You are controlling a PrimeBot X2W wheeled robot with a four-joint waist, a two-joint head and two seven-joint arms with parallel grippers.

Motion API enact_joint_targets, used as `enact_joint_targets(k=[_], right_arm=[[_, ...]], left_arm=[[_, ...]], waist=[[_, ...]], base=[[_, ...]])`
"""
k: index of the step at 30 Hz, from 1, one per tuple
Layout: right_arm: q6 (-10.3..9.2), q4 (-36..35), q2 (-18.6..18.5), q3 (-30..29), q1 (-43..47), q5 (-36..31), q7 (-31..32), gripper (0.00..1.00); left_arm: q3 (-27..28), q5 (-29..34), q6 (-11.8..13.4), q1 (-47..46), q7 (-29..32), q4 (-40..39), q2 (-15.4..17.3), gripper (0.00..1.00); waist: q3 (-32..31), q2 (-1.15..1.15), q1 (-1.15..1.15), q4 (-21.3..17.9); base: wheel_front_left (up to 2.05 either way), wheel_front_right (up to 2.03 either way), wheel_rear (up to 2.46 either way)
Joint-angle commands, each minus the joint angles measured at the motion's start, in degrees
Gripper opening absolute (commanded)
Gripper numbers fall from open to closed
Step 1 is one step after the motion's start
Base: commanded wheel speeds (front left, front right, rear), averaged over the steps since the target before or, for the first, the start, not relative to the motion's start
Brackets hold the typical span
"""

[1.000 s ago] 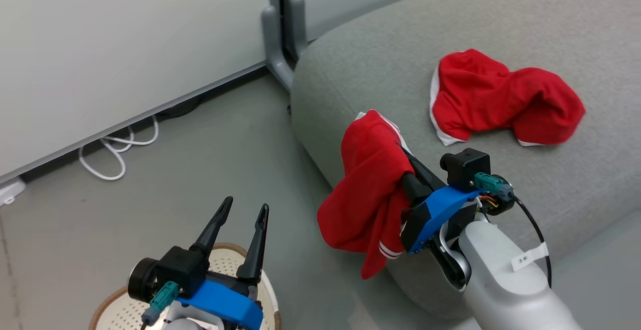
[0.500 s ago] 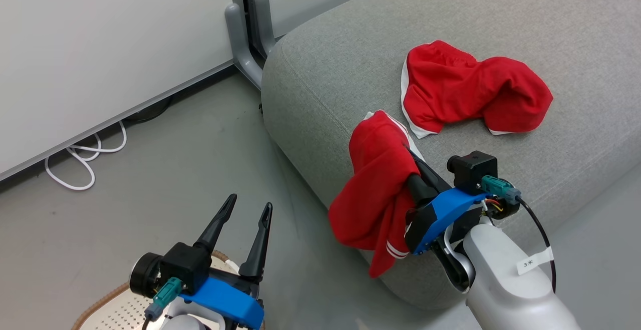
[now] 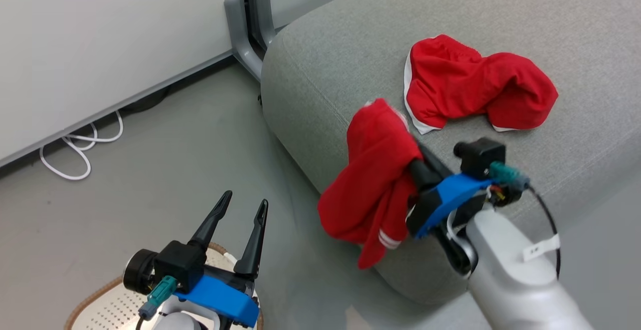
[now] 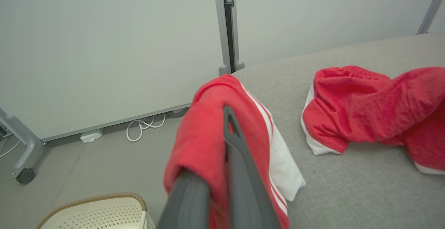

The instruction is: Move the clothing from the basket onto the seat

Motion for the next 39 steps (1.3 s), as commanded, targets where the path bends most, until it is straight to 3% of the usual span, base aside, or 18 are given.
enact_joint_targets(k=[1, 6, 14, 15, 23, 28, 39], right_arm=[[0.01, -0.30, 0.01, -1.74, -2.70, 0.71, -0.24, 0.00], [0.01, -0.28, -3.50, -5.53, -8.41, 1.68, -0.24, 0.00], [0.01, -1.18, -14.70, -11.41, -18.62, 3.26, 0.47, 0.00], [0.01, -1.18, -14.70, -11.41, -18.62, 3.26, 0.47, 0.00], [0.01, -3.68, -22.64, -23.24, -24.18, -0.22, 0.84, 0.00], [0.01, -3.13, -22.55, -30.90, -24.53, -3.59, 0.30, 0.00], [0.01, 5.34, -16.87, -36.87, -22.56, -7.85, -0.17, 0.00]], left_arm=[[-0.31, 0.46, -0.14, -1.41, -0.15, -0.63, 0.81, 1.00], [-1.31, 1.08, -0.14, -3.26, -0.15, -2.00, 2.30, 1.00], [-3.09, 1.90, -0.12, -7.71, -0.15, -4.55, 6.62, 1.00], [-3.09, 1.90, -0.12, -7.71, -0.15, -4.55, 6.62, 1.00], [-5.89, 2.73, -0.12, -11.71, -0.15, -9.41, 12.20, 1.00], [-6.44, 3.64, -0.12, -13.64, -0.15, -13.21, 14.16, 1.00], [-6.10, 4.25, -0.13, -15.89, -0.15, -18.16, 17.06, 1.00]], waist=[[1.64, 0.00, 0.00, 0.52], [5.60, 0.00, 0.00, 2.00], [13.08, 0.00, 0.00, 5.12], [13.08, 0.00, 0.00, 5.12], [21.60, 0.00, 0.00, 7.06], [26.37, 0.00, 0.00, 7.83], [32.87, 0.00, 0.00, 8.97]], base=[[0.00, 0.00, 0.00], [0.00, 0.00, 0.00], [0.00, 0.00, 0.00], [0.00, 0.00, 0.00], [0.00, 0.00, 0.00], [0.00, 0.00, 0.00], [0.00, 0.00, 0.00]])
